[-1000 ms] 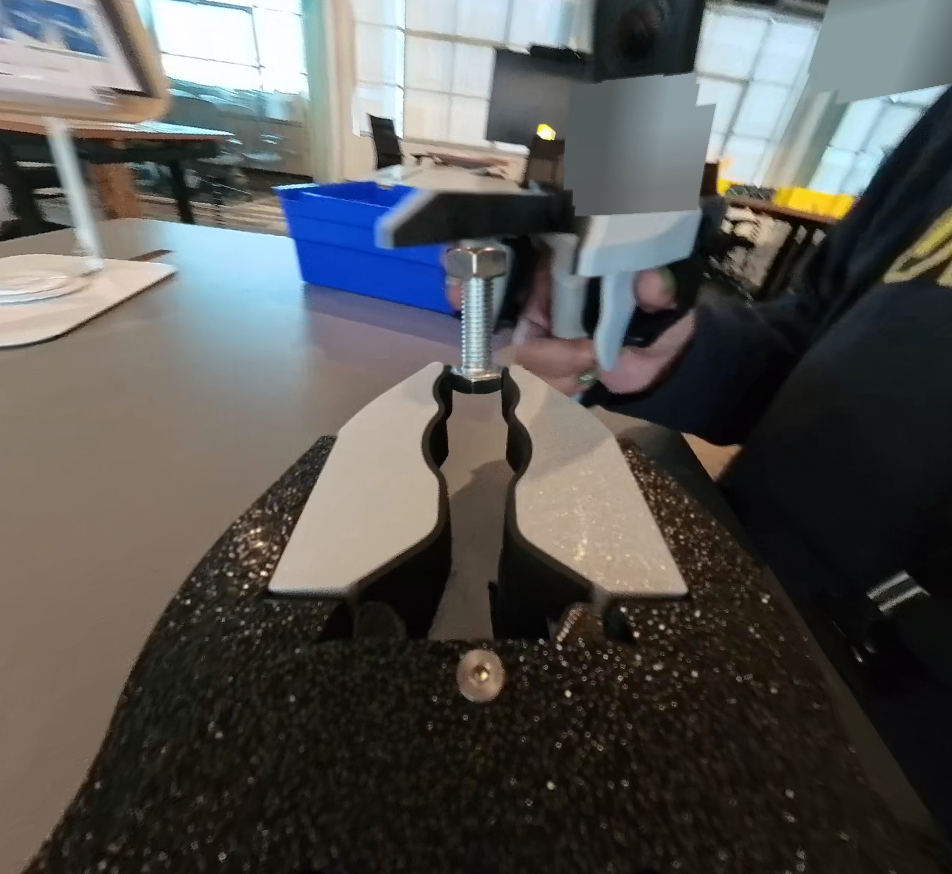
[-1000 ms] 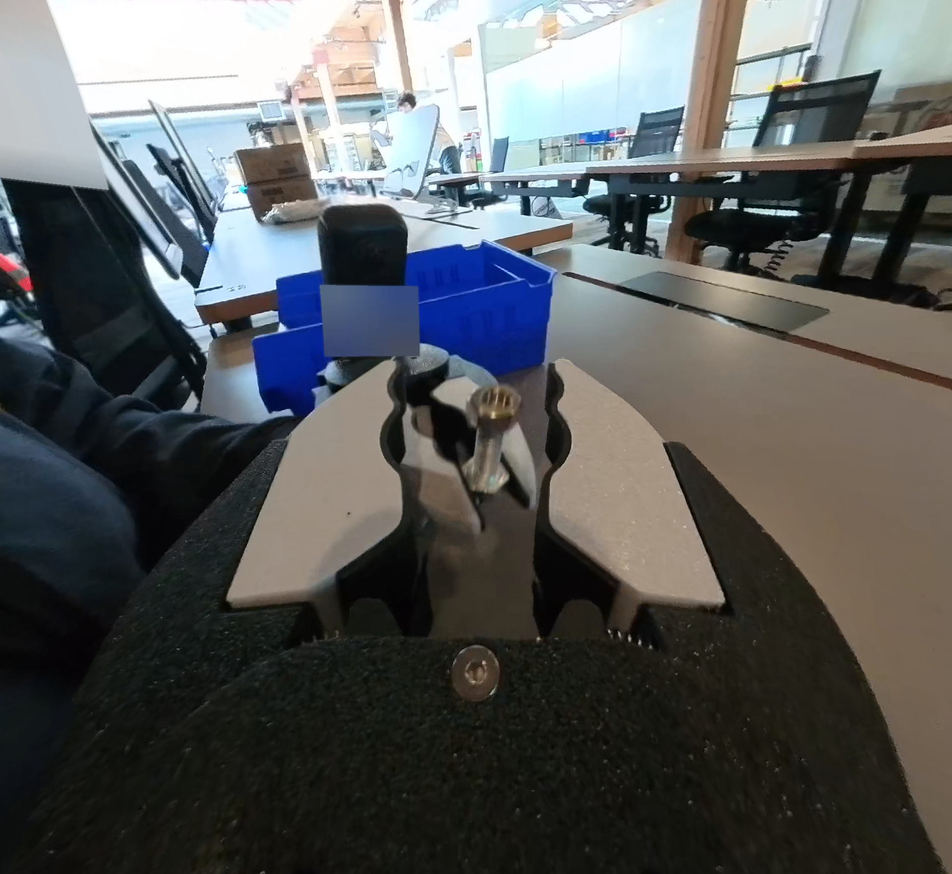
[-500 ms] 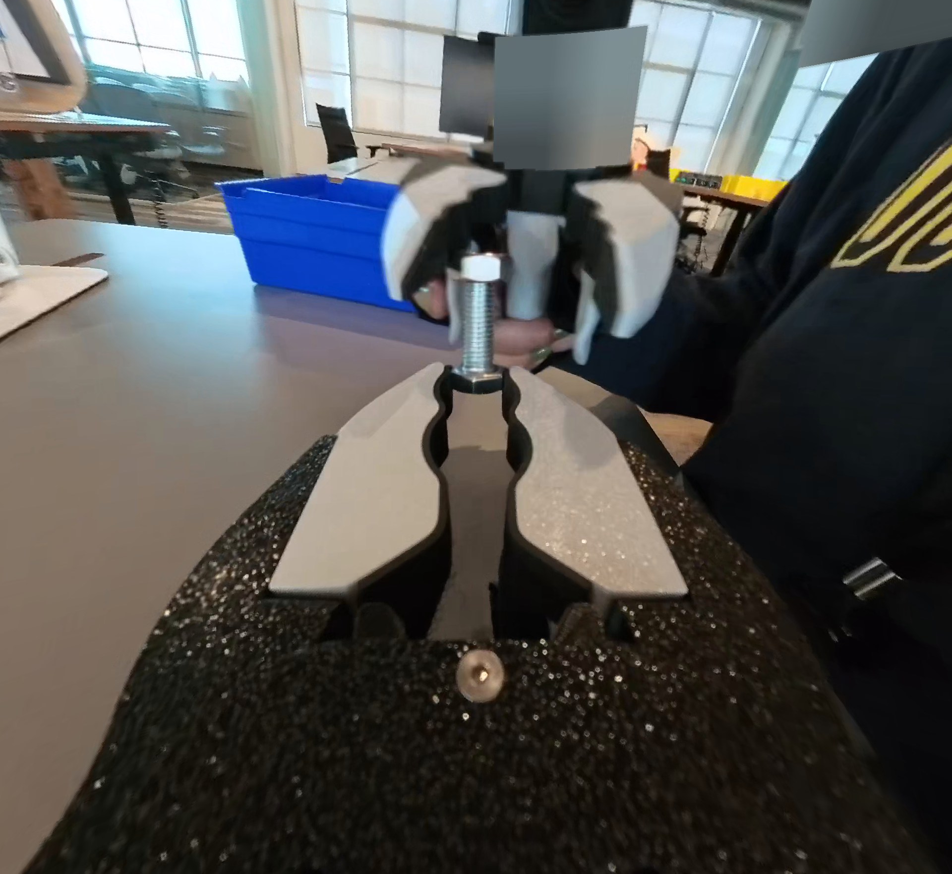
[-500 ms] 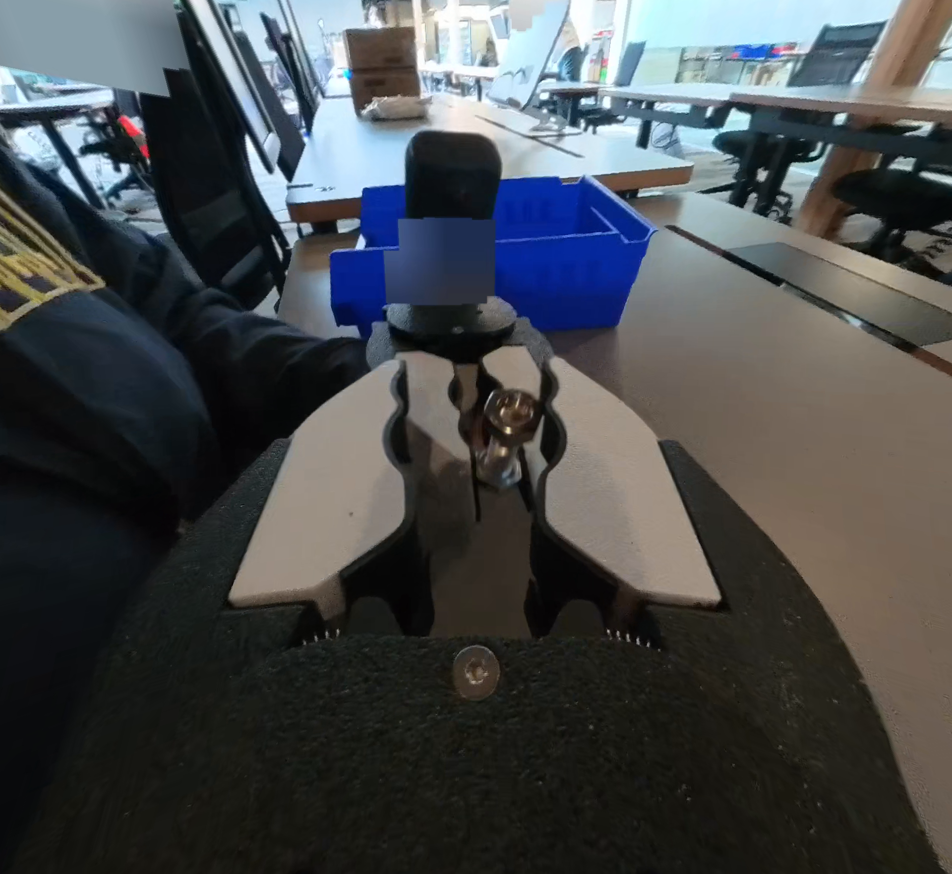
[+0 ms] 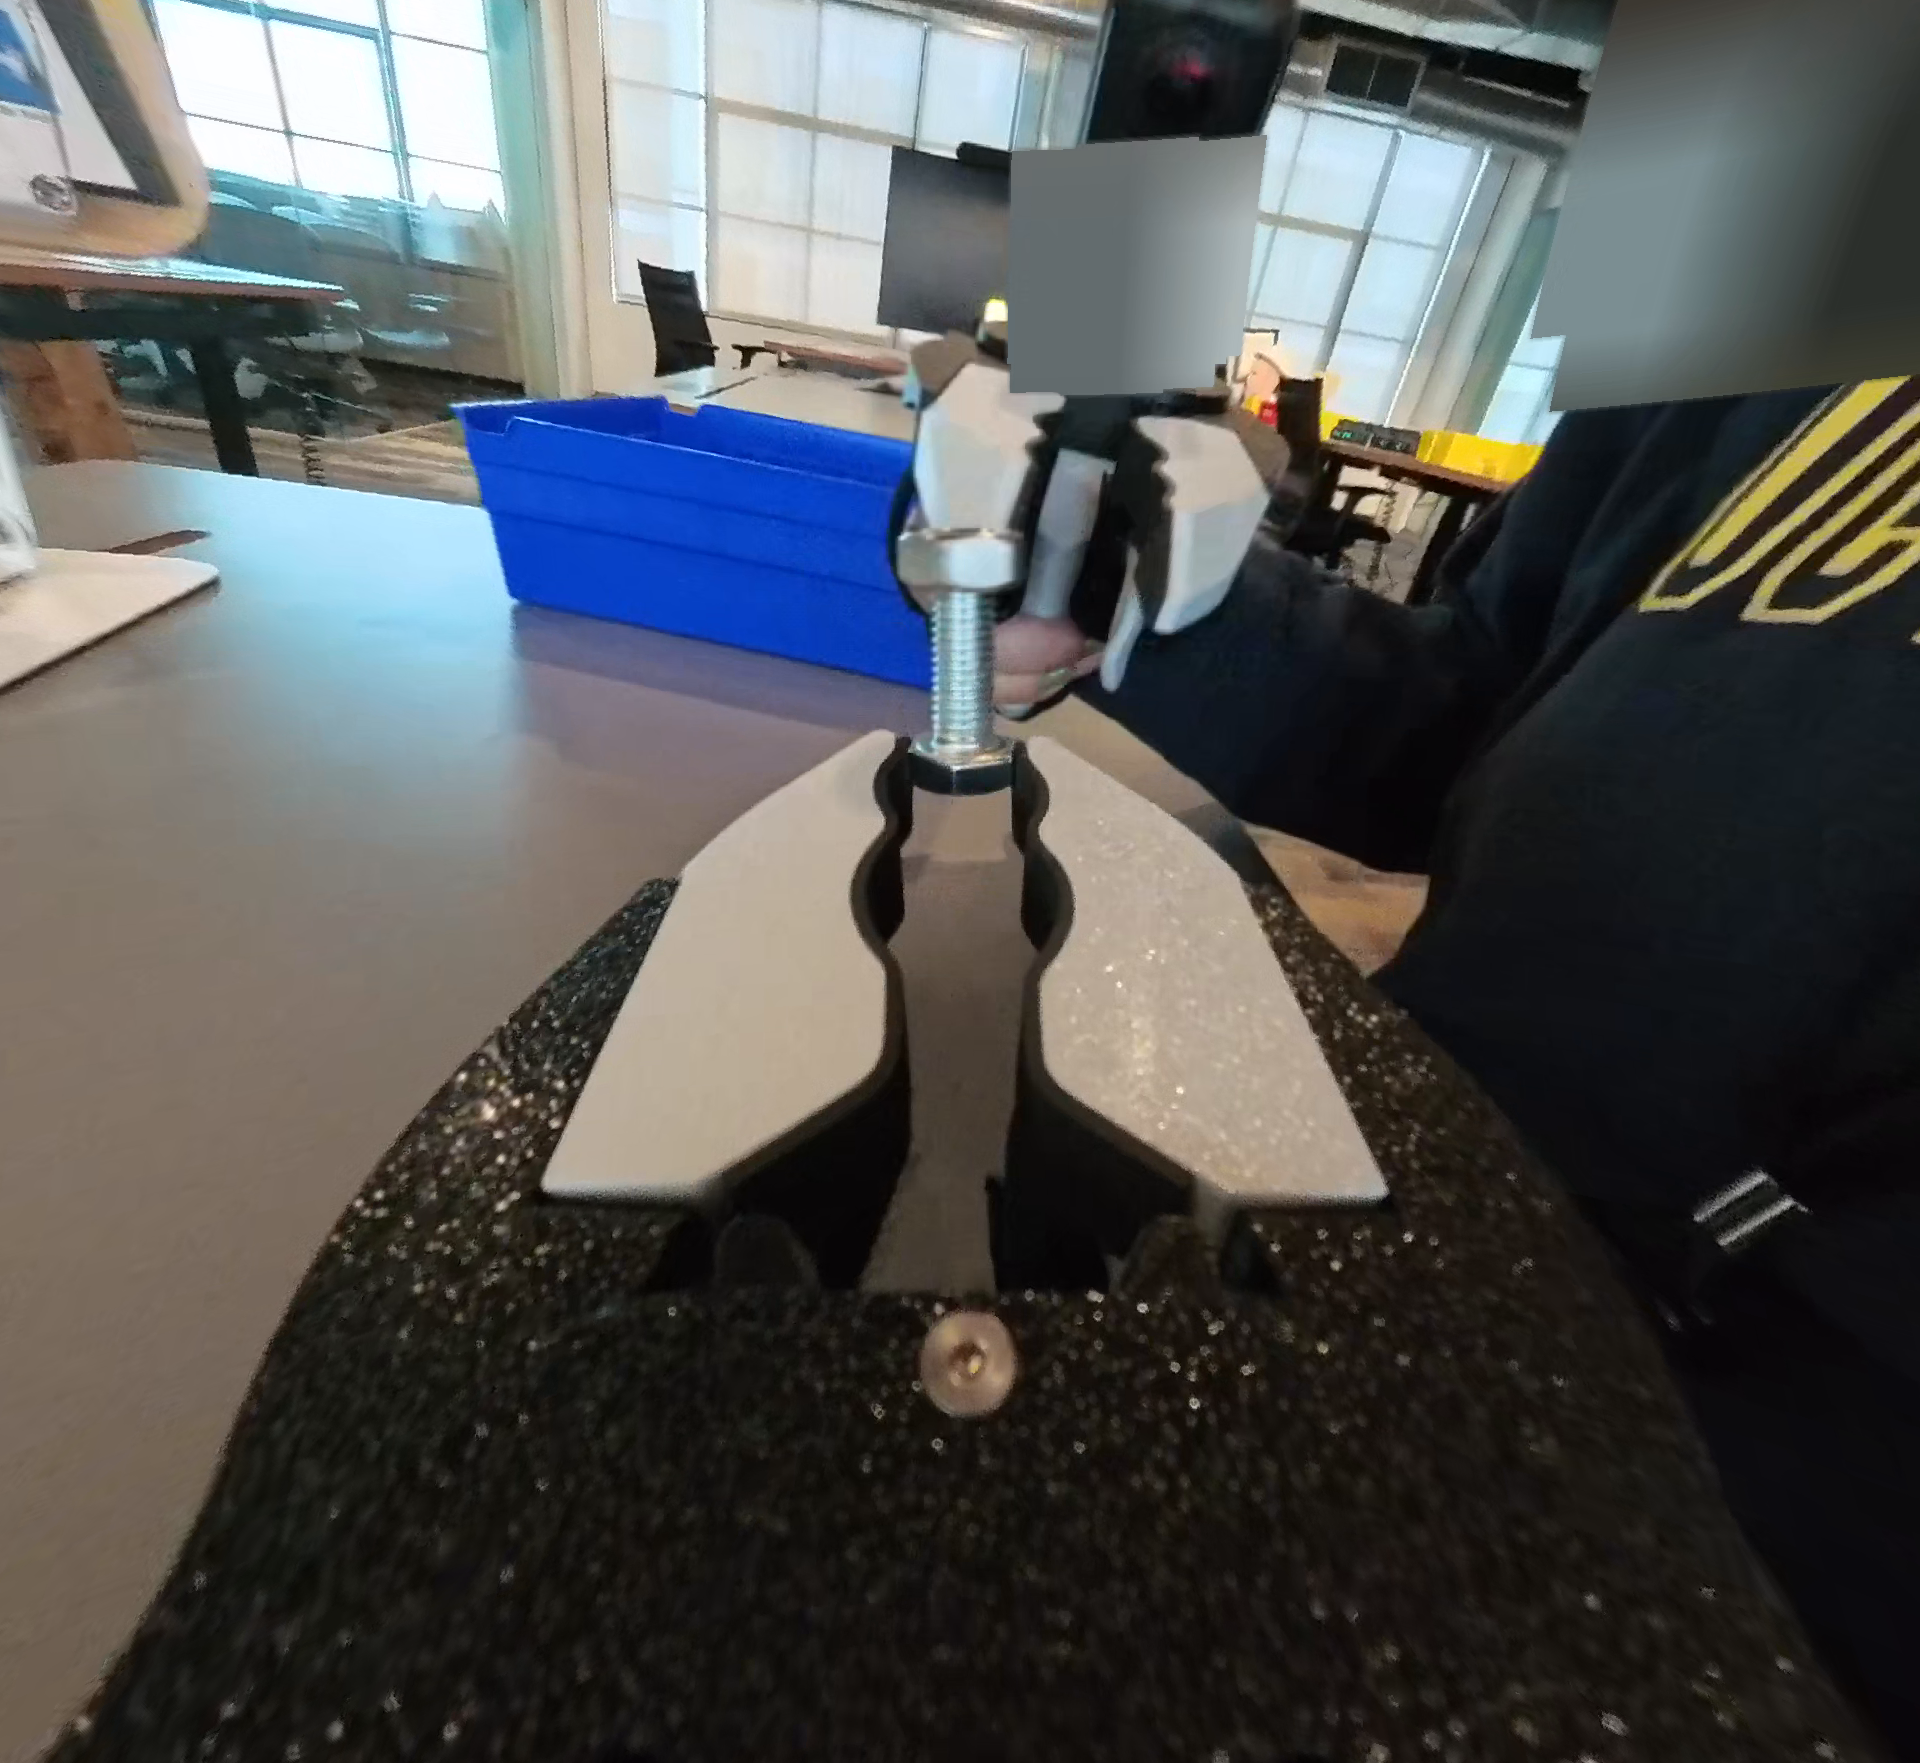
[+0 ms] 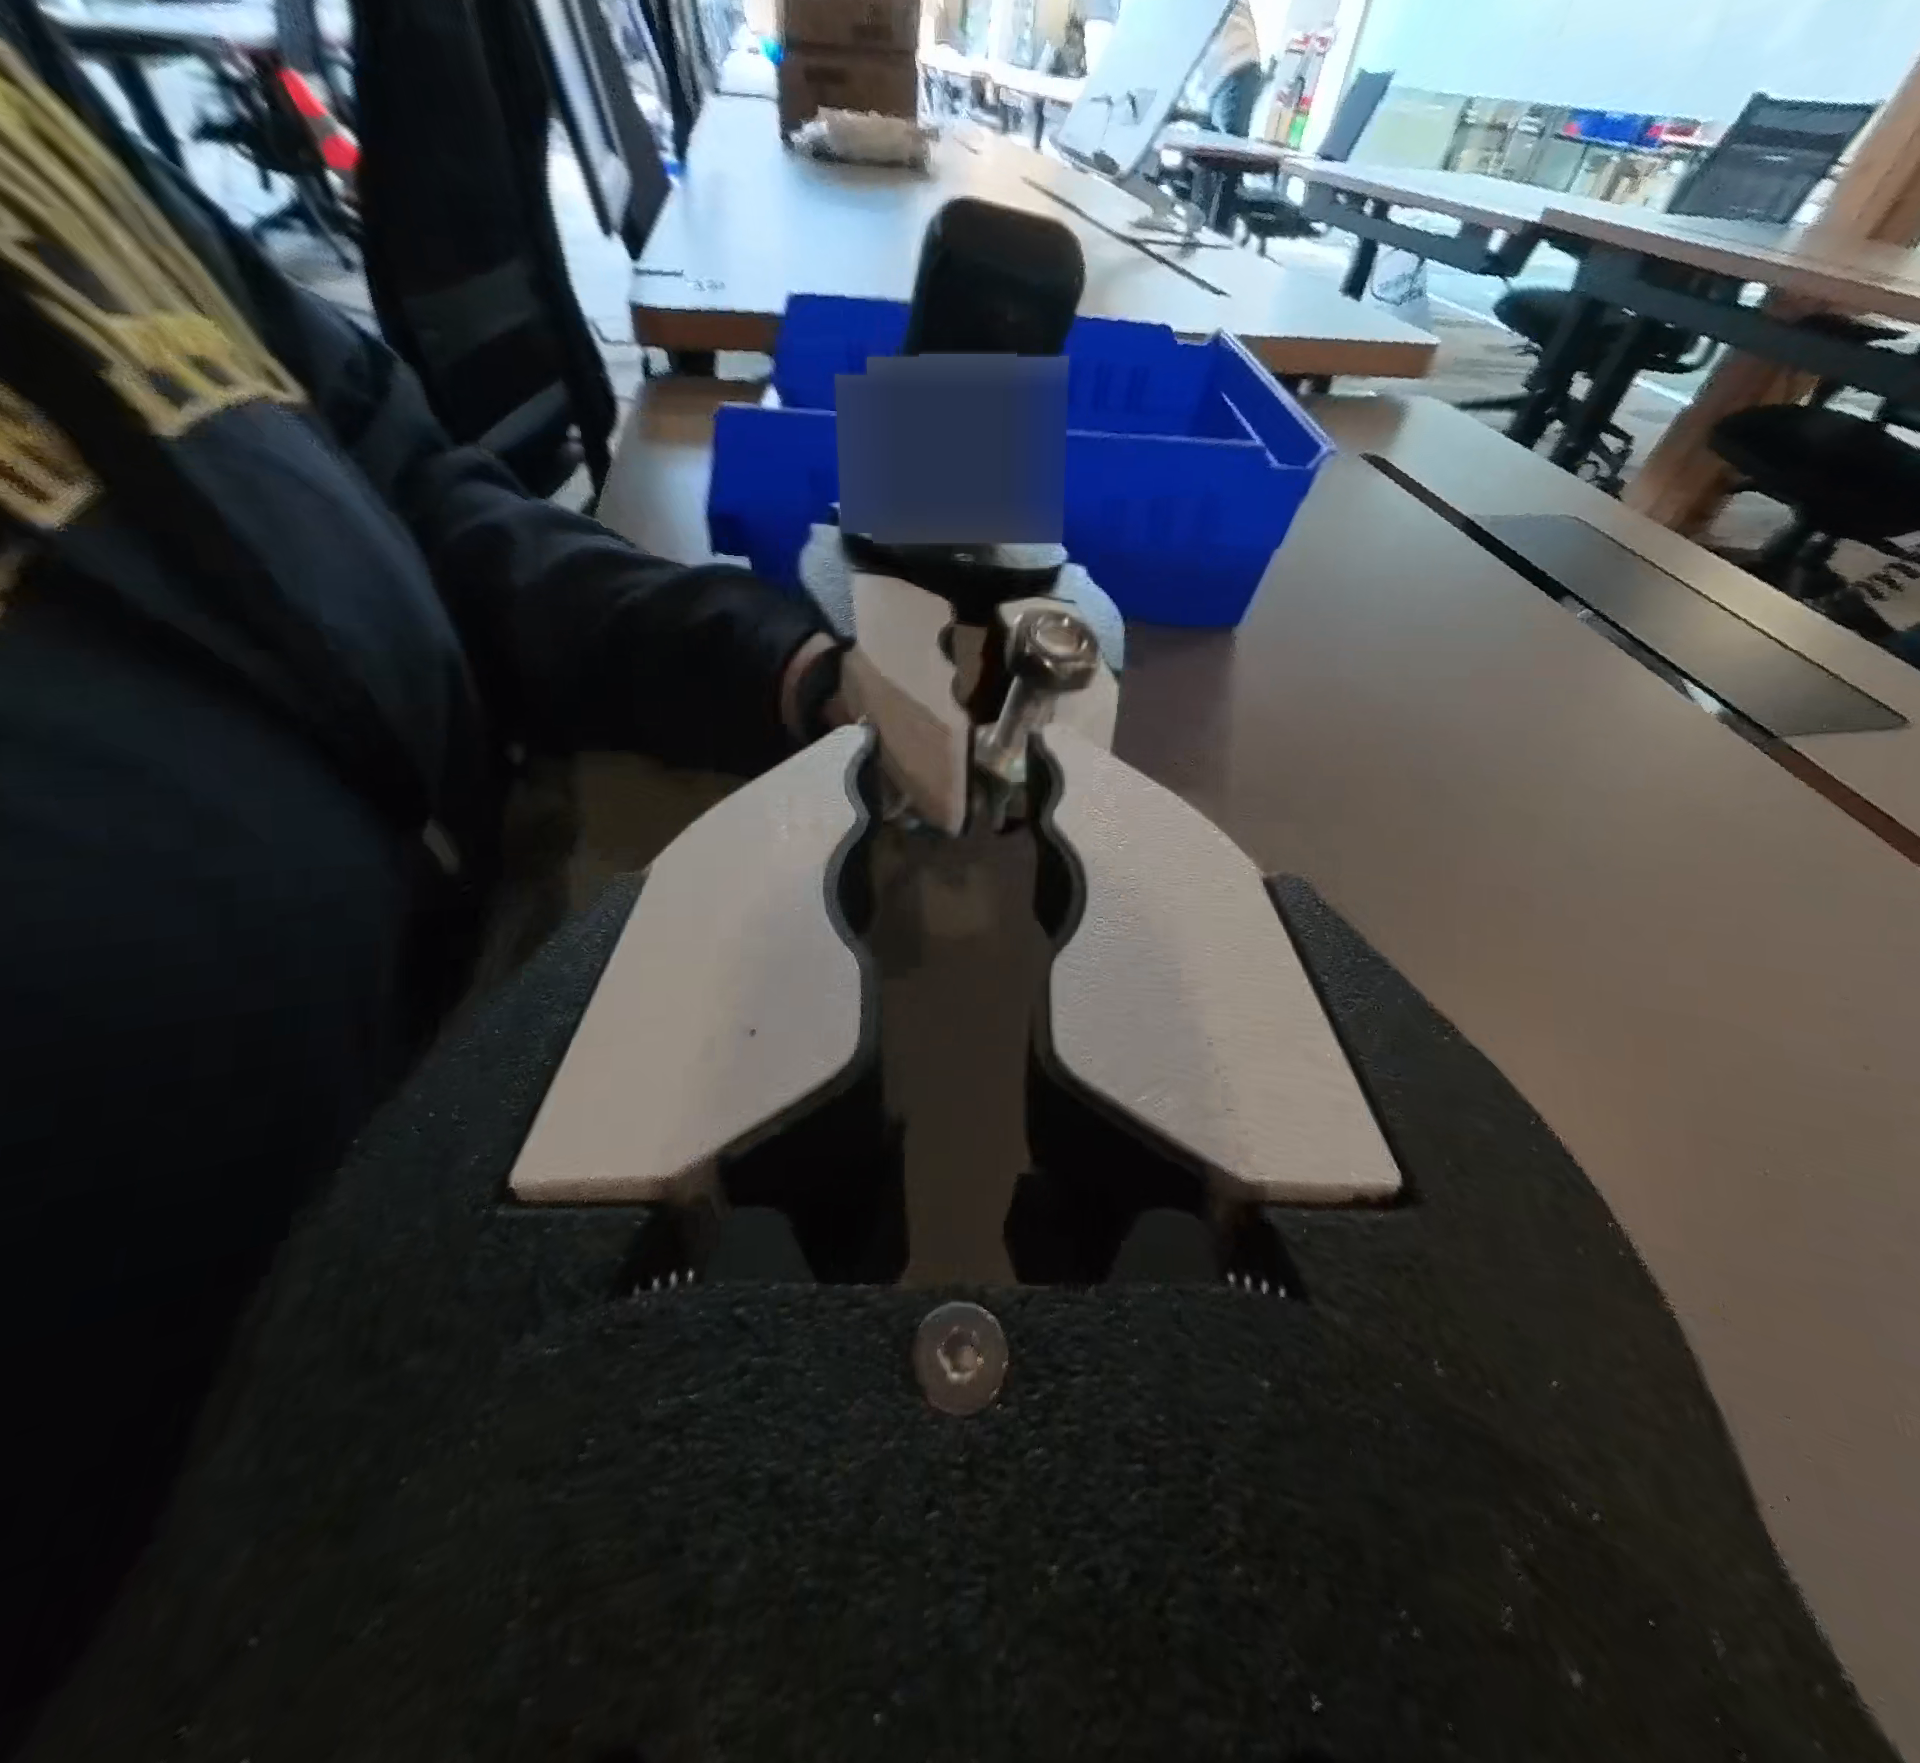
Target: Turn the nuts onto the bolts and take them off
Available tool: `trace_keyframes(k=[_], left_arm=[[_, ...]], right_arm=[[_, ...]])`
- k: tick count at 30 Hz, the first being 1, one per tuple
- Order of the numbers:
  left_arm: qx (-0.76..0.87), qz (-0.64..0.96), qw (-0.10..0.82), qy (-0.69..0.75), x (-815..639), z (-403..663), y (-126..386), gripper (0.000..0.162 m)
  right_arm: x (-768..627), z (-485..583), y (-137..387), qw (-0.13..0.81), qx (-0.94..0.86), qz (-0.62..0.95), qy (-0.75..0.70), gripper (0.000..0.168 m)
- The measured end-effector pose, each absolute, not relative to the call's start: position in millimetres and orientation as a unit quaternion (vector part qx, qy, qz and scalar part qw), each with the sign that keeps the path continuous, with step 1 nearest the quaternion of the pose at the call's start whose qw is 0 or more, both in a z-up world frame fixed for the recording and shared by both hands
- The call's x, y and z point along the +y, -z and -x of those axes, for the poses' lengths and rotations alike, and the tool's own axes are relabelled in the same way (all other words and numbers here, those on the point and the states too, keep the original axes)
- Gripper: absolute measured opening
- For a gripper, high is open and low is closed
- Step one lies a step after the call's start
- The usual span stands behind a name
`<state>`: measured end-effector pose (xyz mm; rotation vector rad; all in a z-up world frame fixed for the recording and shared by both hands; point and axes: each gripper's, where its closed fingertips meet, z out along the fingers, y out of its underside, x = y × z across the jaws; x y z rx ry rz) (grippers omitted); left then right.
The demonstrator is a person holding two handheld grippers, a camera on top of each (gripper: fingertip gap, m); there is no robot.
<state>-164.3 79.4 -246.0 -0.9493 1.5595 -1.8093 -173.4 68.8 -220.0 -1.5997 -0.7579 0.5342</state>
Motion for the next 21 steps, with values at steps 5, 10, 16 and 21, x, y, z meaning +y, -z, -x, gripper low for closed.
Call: trace_keyframes(k=[5,10,16,21], left_arm=[[0.606,0.337,0.260,0.672,62.4,163.3,250.3,0.018],[0.605,0.338,0.263,0.671,64.9,165.8,250.1,0.018],[0.580,0.335,0.264,0.694,72.2,169.6,238.3,0.018],[0.601,0.332,0.254,0.681,61.7,167.7,247.2,0.018]], right_arm=[[87.2,177.4,209.0,0.635,-0.302,0.672,-0.231,0.052],[83.1,201.2,223.6,0.590,-0.336,0.680,-0.278,0.051],[74.4,172.3,208.6,0.625,-0.290,0.665,-0.287,0.041],[92.9,198.3,215.1,0.616,-0.316,0.659,-0.293,0.042]])
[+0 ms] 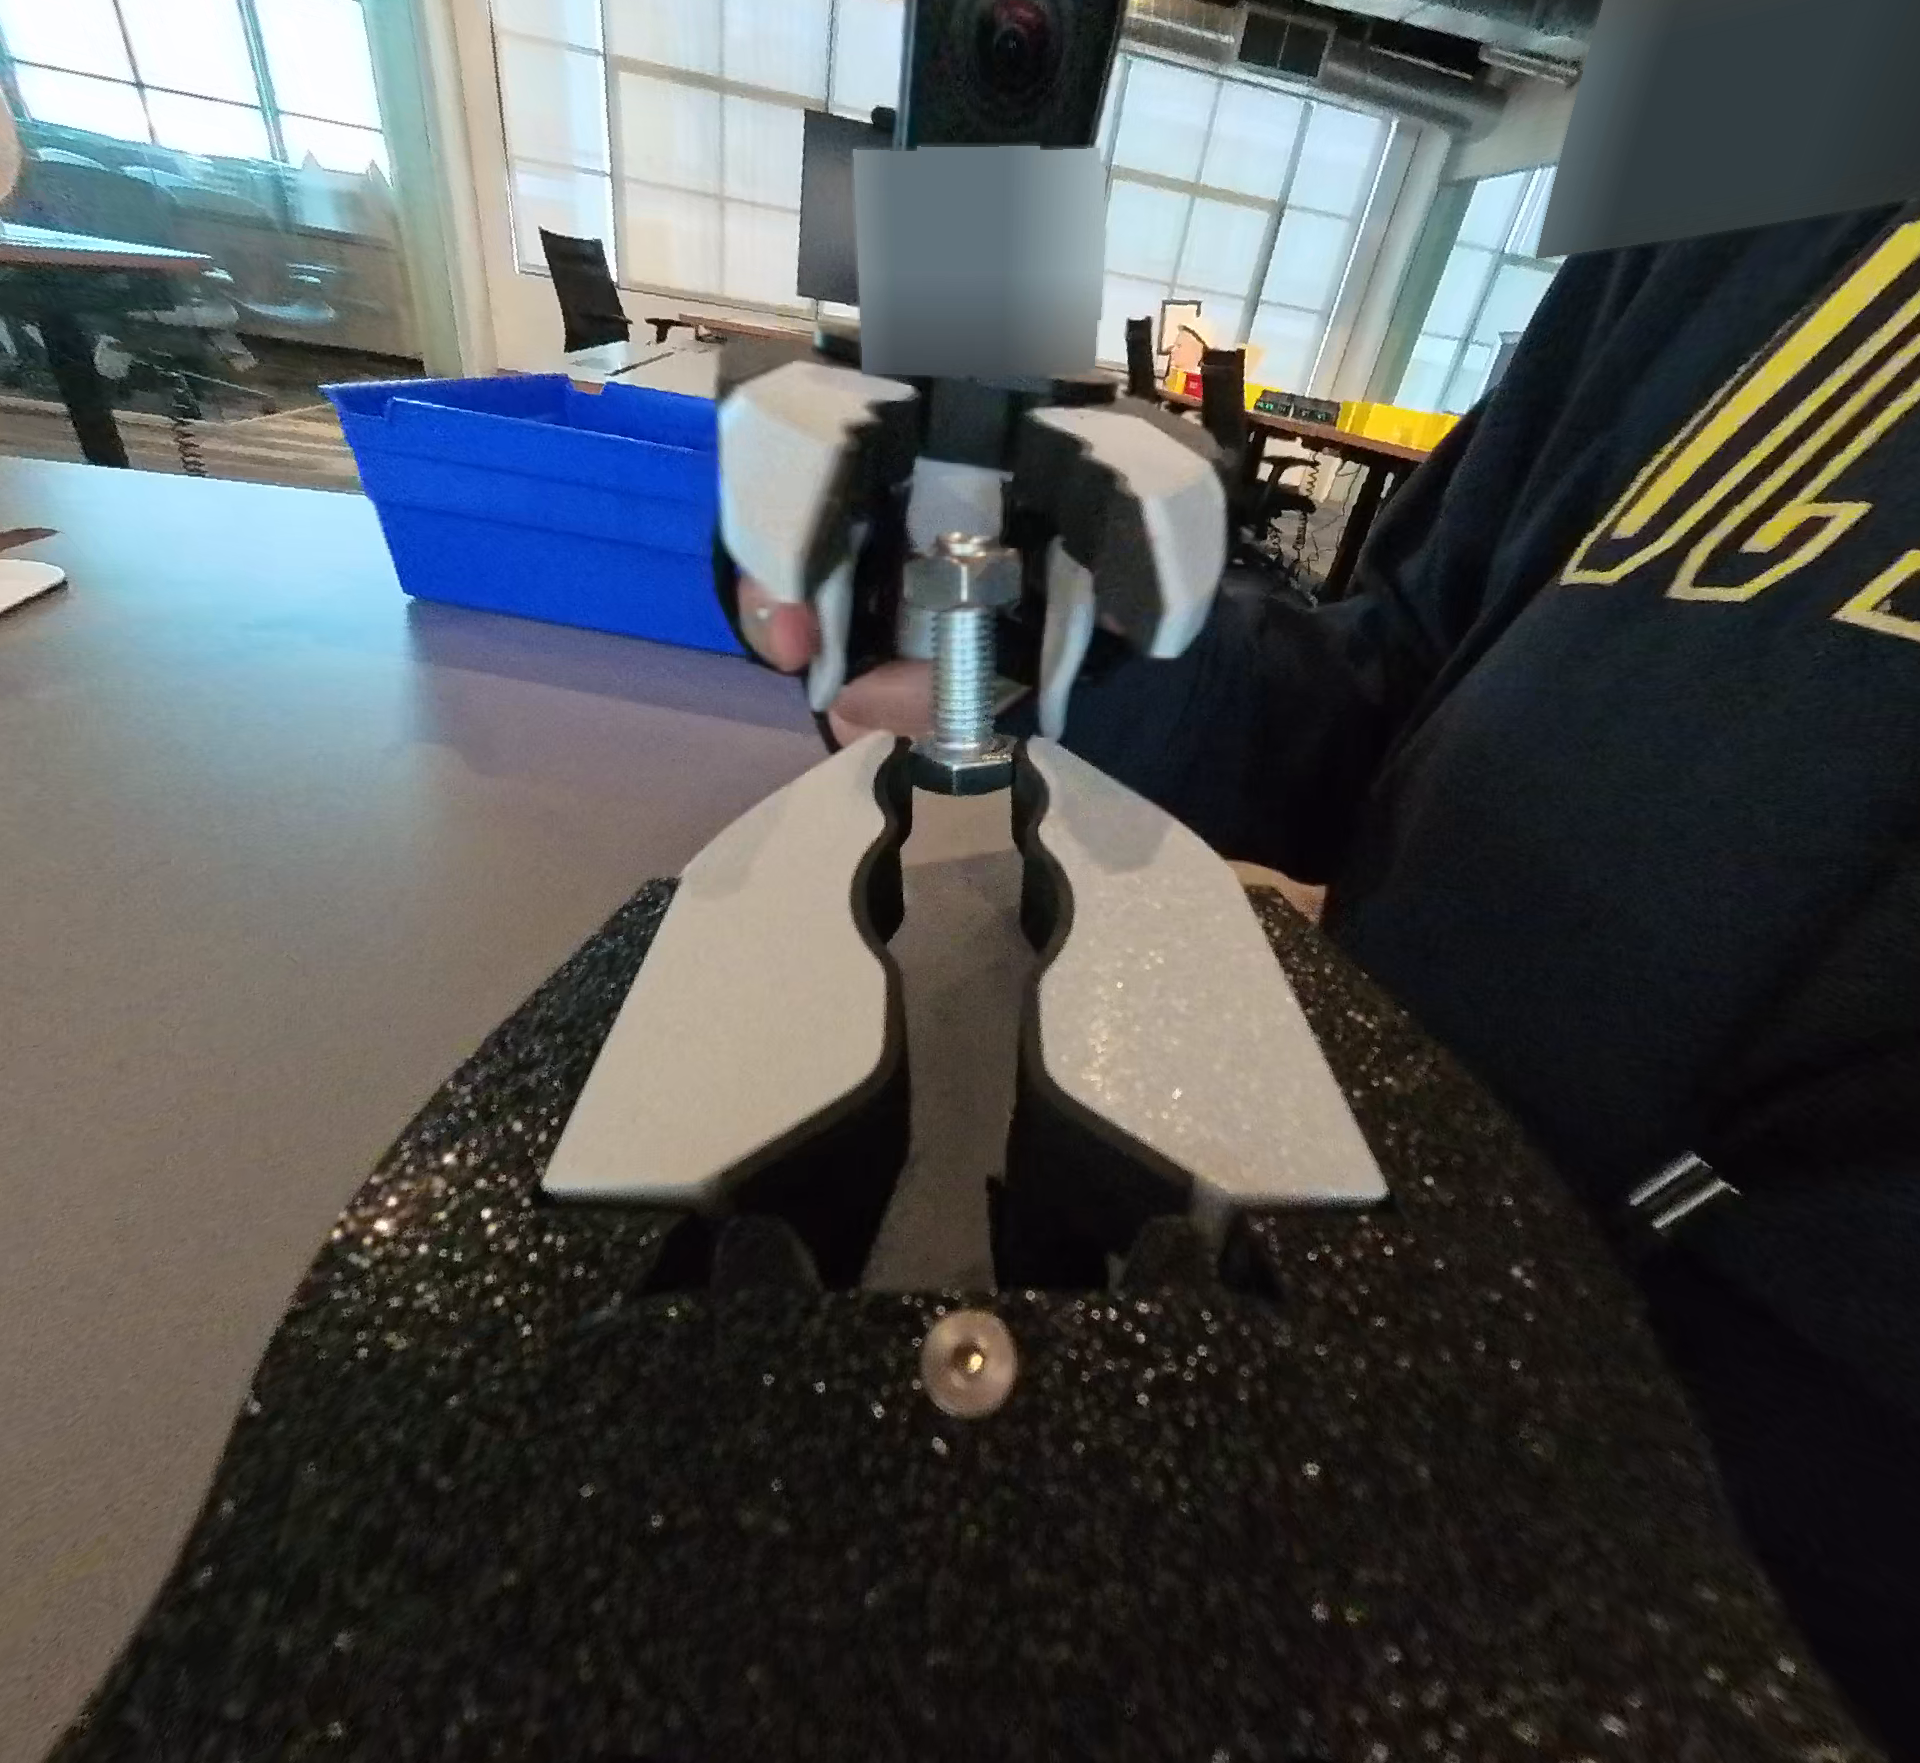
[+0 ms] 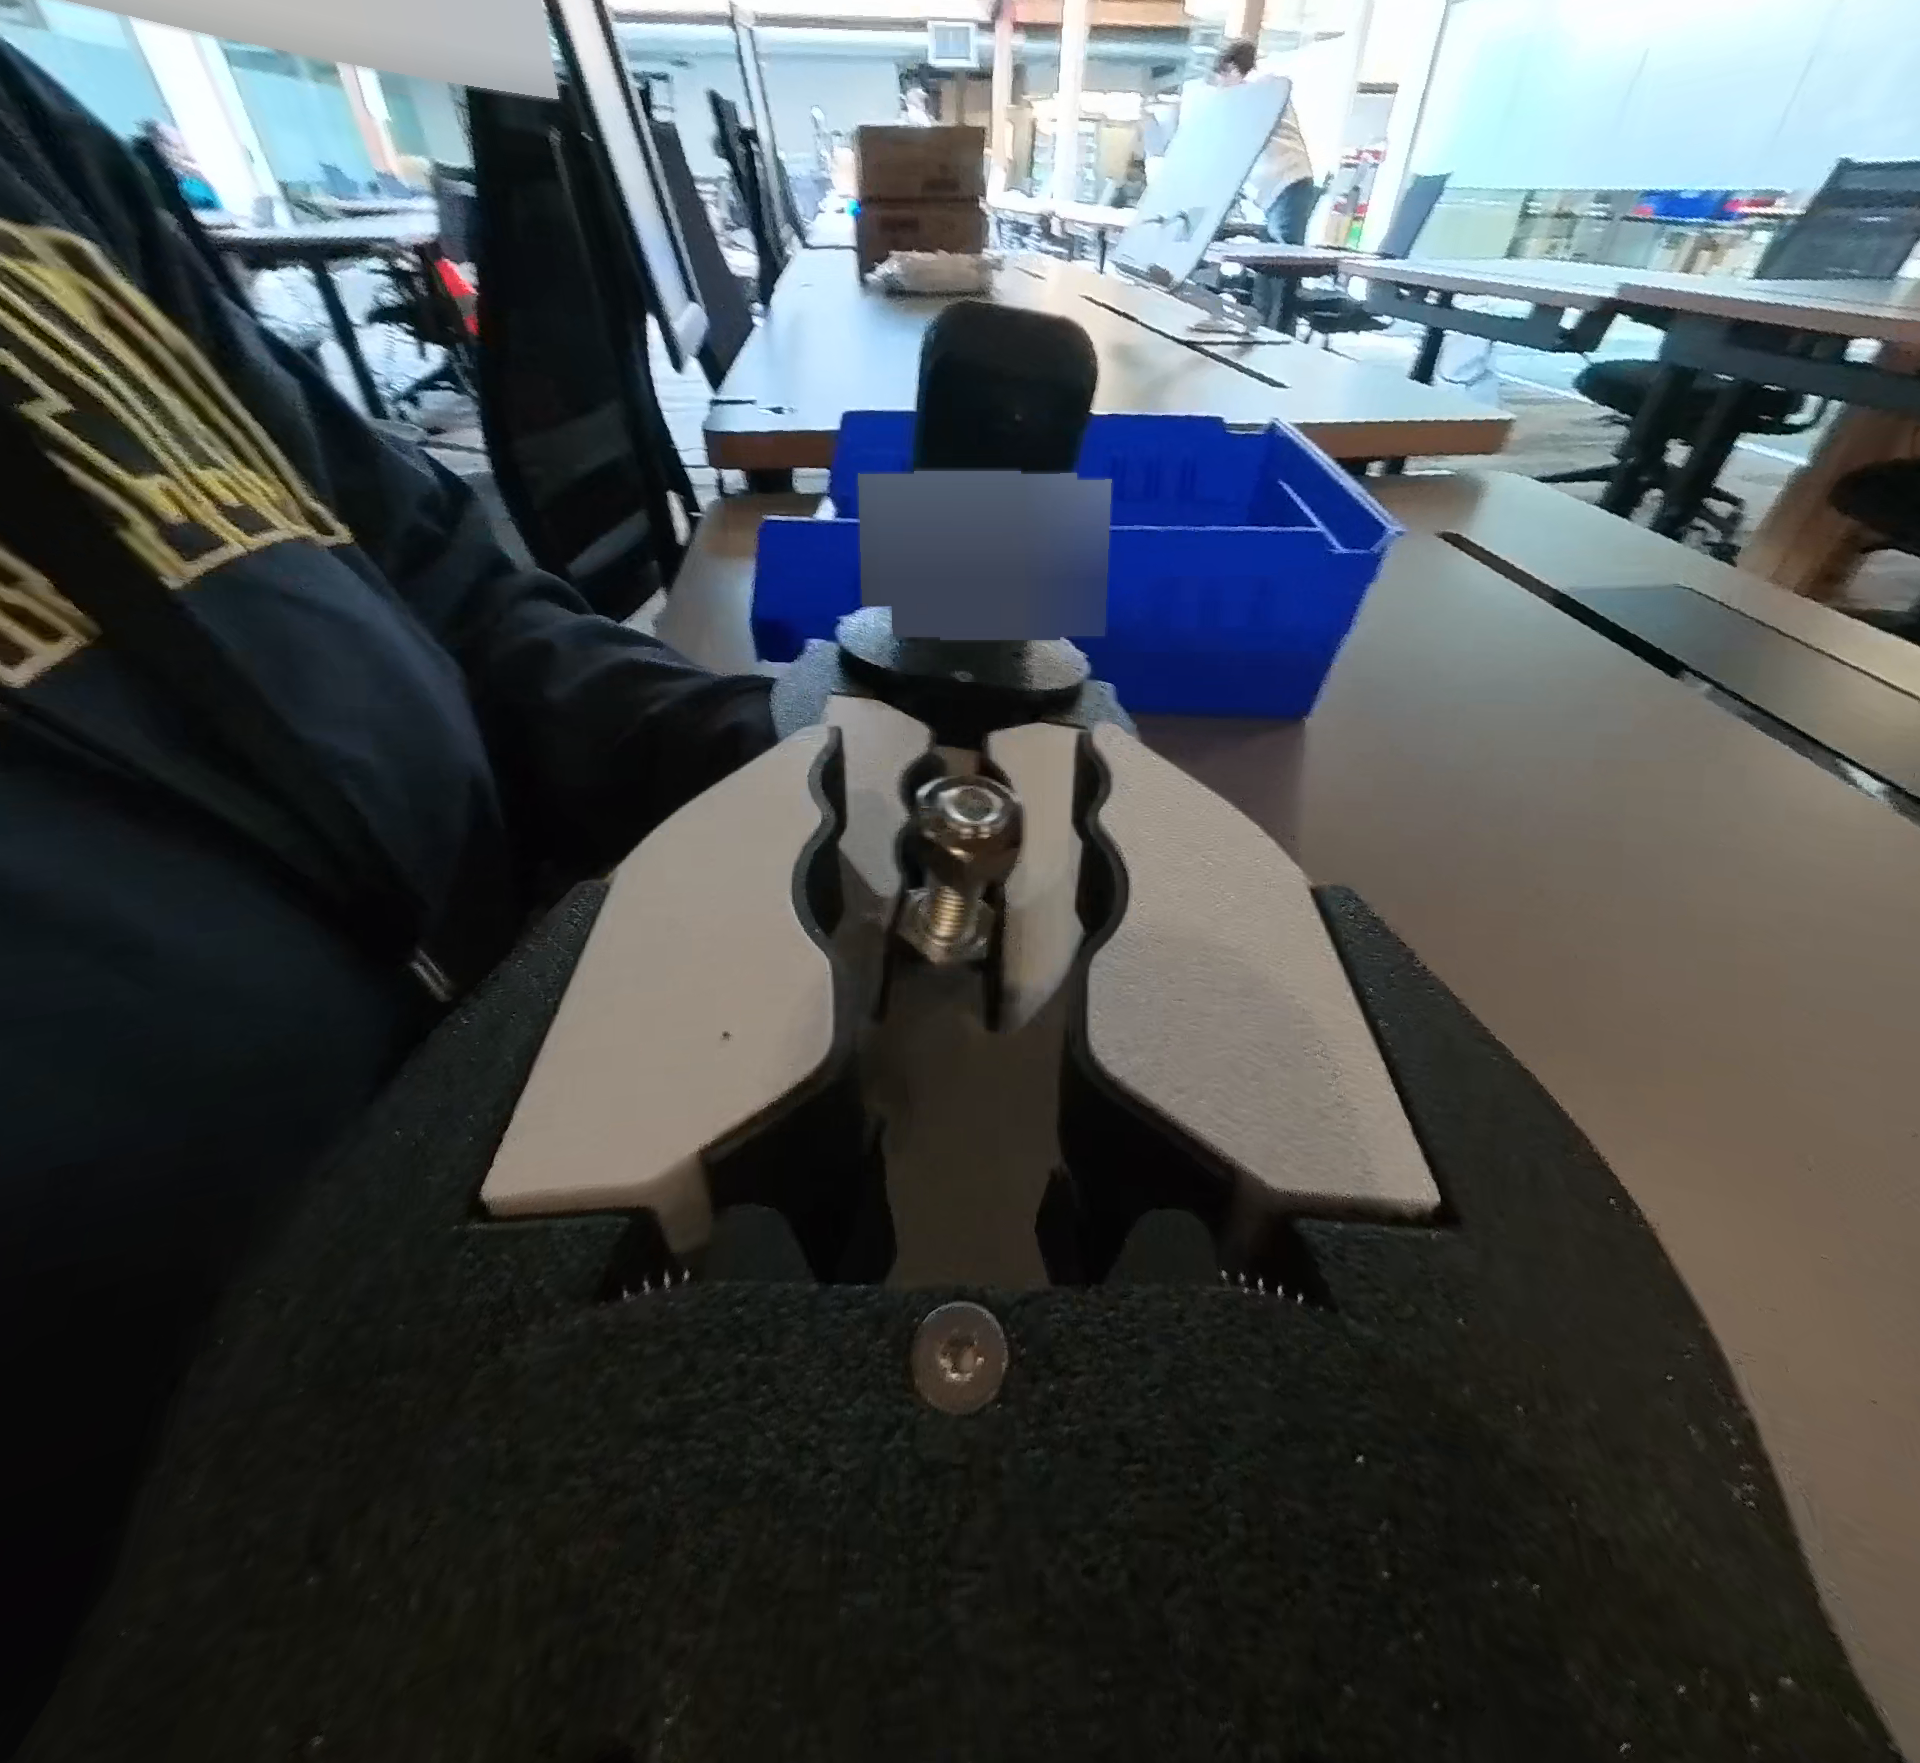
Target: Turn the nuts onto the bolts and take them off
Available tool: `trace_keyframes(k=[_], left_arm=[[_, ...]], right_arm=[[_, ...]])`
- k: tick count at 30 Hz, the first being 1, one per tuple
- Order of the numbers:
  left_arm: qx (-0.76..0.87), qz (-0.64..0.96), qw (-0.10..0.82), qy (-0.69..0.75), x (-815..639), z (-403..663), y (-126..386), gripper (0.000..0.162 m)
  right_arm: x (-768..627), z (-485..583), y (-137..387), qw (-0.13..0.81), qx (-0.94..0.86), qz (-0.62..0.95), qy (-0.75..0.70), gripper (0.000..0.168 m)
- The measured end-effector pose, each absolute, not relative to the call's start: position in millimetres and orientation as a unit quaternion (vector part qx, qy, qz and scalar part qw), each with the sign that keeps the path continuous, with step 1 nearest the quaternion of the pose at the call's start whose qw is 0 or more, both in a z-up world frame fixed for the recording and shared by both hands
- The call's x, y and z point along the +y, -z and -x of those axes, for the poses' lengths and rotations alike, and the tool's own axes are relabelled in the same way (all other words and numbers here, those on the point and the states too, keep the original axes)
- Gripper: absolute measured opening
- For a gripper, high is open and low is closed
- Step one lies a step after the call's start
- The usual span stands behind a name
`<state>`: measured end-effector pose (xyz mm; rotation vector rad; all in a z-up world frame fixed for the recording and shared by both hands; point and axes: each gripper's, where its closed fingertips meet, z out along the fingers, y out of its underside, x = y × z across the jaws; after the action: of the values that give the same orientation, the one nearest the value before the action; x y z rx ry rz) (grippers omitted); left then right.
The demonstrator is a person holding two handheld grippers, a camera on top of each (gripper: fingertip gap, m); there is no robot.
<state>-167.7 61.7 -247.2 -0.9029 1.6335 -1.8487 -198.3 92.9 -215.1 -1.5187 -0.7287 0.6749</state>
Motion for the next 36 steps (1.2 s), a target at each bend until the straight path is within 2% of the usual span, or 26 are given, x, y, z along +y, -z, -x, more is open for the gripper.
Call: trace_keyframes(k=[3,4,5,10,15,16,17,18,22,25,31,36], left_arm=[[0.588,0.339,0.265,0.685,71.5,169.9,244.1,0.018],[0.581,0.345,0.268,0.687,76.0,170.2,242.8,0.018],[0.576,0.347,0.269,0.690,79.3,170.9,241.4,0.018],[0.595,0.338,0.257,0.683,70.4,170.3,247.1,0.018],[0.579,0.340,0.256,0.695,75.6,171.3,244.6,0.018],[0.573,0.341,0.256,0.700,78.7,172.6,243.4,0.018],[0.567,0.342,0.259,0.703,81.7,173.4,242.1,0.018],[0.559,0.347,0.262,0.707,85.6,173.4,240.5,0.018],[0.557,0.347,0.257,0.710,86.9,173.4,240.3,0.018],[0.569,0.344,0.259,0.701,82.8,173.0,242.7,0.018],[0.576,0.350,0.262,0.691,82.3,171.4,245.5,0.018],[0.584,0.350,0.276,0.679,79.8,168.9,247.2,0.018]], right_arm=[[77.4,190.7,216.7,0.606,-0.318,0.661,-0.307,0.042],[68.8,184.4,217.6,0.602,-0.325,0.659,-0.311,0.031],[61.8,181.4,214.7,0.599,-0.327,0.654,-0.326,0.028],[87.4,176.3,205.4,0.638,-0.288,0.655,-0.286,0.044],[88.5,197.9,212.2,0.616,-0.312,0.646,-0.326,0.041],[86.2,193.6,212.2,0.617,-0.305,0.651,-0.319,0.045],[81.6,187.8,212.9,0.617,-0.306,0.654,-0.313,0.042],[71.2,184.1,212.7,0.611,-0.321,0.649,-0.319,0.026],[72.5,168.5,204.4,0.640,-0.278,0.640,-0.321,0.036],[88.7,175.6,220.0,0.617,-0.277,0.676,-0.292,0.037],[97.4,184.6,230.3,0.592,-0.272,0.691,-0.314,0.021],[98.5,185.8,232.5,0.594,-0.271,0.693,-0.304,0.018]])
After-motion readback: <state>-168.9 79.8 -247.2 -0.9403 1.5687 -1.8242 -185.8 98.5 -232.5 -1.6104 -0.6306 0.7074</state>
